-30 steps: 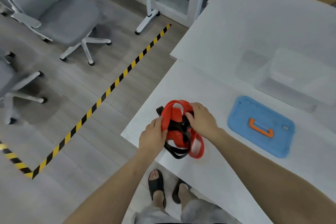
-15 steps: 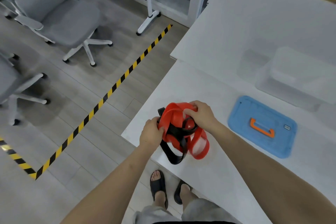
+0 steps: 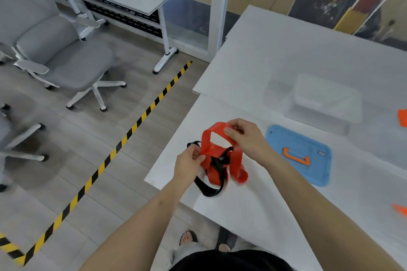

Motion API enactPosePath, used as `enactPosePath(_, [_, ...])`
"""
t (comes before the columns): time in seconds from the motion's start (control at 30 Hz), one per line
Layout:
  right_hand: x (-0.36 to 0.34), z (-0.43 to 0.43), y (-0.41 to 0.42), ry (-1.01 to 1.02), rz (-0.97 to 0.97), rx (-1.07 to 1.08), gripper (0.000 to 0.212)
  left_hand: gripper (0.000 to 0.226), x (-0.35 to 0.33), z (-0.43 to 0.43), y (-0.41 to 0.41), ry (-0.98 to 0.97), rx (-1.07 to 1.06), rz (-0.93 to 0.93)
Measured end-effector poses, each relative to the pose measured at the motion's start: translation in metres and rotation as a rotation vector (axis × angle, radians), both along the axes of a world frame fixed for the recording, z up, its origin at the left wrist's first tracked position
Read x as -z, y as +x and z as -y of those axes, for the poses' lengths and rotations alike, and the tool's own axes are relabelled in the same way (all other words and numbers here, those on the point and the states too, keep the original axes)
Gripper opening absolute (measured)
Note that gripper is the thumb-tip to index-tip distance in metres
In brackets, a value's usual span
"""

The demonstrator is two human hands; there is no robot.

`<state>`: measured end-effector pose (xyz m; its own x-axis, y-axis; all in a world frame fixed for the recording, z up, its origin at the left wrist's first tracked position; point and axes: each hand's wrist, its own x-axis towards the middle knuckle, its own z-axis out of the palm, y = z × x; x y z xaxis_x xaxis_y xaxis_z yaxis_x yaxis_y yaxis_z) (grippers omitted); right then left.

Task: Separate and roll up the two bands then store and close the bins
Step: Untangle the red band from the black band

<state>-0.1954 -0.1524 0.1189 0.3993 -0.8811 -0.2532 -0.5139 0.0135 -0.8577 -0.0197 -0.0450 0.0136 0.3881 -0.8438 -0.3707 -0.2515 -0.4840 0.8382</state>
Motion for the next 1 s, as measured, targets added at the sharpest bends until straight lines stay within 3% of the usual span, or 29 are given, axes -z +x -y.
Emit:
enactPosePath(0.17, [0.004,-0.013,-0.024,0.034,-0.053,0.023,0.016,0.015,-0.021,0.005,-0.007,-0.100,0.034,-0.016])
enactPosePath(0.33, [0.018,-0.029,-0.033,0.065,-0.160,-0.106,0.034,0.012,-0.043,0.016,-0.009,-0.150,0.095,0.001])
enactPosePath(0.4, [0.018,-0.034,-0.033,0.070,-0.174,-0.163,0.031,0.007,-0.049,0.020,-0.009,-0.153,0.132,0.022])
enactPosePath(0.53, [0.015,-0.037,-0.031,-0.080,-0.291,-0.238,0.015,0.004,-0.058,0.025,-0.009,-0.173,0.181,0.066])
enactPosePath(0.6, [0.016,-0.035,-0.030,-0.132,-0.362,-0.237,0.023,0.003,-0.058,0.025,-0.006,-0.190,0.153,0.048])
enactPosePath(0.67, [0.015,-0.036,-0.026,-0.140,-0.314,-0.233,0.024,0.009,-0.053,0.021,-0.003,-0.210,0.068,0.002])
enactPosePath(0.77, [0.008,-0.040,-0.017,-0.036,-0.254,-0.207,0.016,0.011,-0.036,0.005,-0.001,-0.125,-0.044,-0.039])
enactPosePath(0.93, [0.006,-0.038,-0.016,0.091,-0.151,-0.108,0.015,0.039,0.005,-0.030,-0.013,0.135,0.313,0.063])
enactPosePath(1.0, [0.002,-0.040,-0.017,0.098,-0.124,-0.107,0.016,0.054,0.015,-0.039,-0.021,0.167,0.322,0.030])
